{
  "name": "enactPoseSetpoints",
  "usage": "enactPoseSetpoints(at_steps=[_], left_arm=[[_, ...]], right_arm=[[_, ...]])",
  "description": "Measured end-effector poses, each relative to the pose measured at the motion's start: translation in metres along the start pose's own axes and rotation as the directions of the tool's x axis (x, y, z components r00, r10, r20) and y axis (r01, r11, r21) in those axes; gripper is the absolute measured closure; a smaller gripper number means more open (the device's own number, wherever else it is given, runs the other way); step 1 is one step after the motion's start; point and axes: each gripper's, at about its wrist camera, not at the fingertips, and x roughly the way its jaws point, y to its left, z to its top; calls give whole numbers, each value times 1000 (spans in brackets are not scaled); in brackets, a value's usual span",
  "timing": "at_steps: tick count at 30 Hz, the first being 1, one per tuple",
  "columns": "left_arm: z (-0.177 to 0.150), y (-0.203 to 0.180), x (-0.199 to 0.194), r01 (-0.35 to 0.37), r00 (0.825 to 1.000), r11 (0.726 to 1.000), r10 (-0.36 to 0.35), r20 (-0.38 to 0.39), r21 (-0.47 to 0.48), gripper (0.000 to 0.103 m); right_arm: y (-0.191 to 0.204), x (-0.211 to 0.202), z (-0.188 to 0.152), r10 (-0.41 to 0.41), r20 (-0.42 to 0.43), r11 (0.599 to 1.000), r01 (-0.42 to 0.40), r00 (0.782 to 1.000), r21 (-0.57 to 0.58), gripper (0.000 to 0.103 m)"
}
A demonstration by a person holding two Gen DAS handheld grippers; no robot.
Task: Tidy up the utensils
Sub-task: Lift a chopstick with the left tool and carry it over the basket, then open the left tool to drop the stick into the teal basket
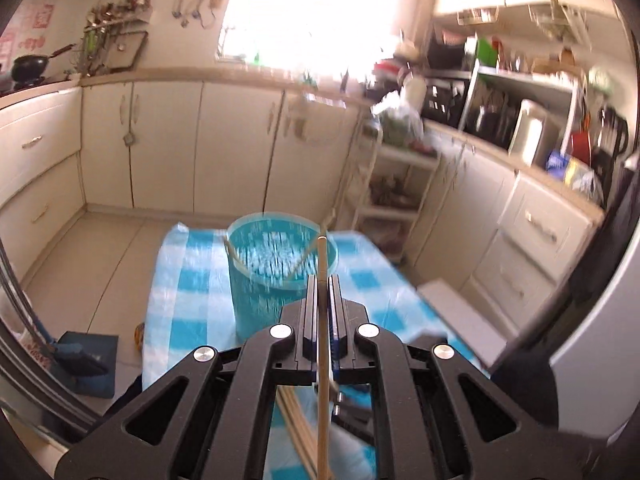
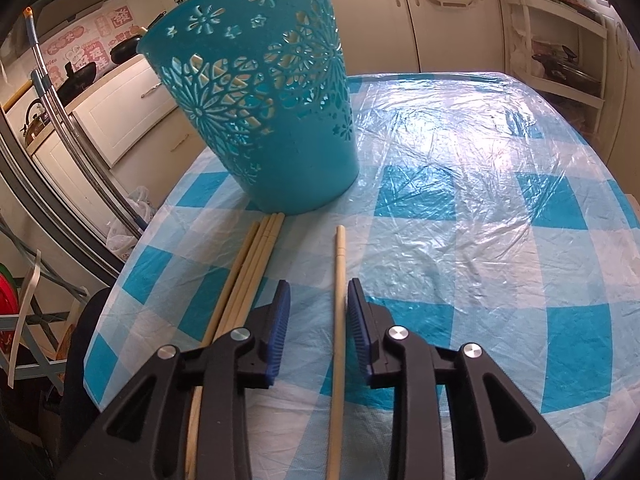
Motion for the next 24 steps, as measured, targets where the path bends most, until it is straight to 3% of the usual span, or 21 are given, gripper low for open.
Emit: enactPoseSetpoints(at_steps=[9,15,24], left_arm=[[56,-5,10,-53,977,998,59,203,-36,98],[90,-1,27,-84,964,995,93,251,-46,98],[112,4,70,-217,921,976,217,324,-38,98]], right_arm=[[-2,0,0,21,2,1000,-21,1000,6,68],[-1,0,0,29,2,999,-29,1000,12,67],[3,1,0,16,1,1000,-16,1000,-10,64]])
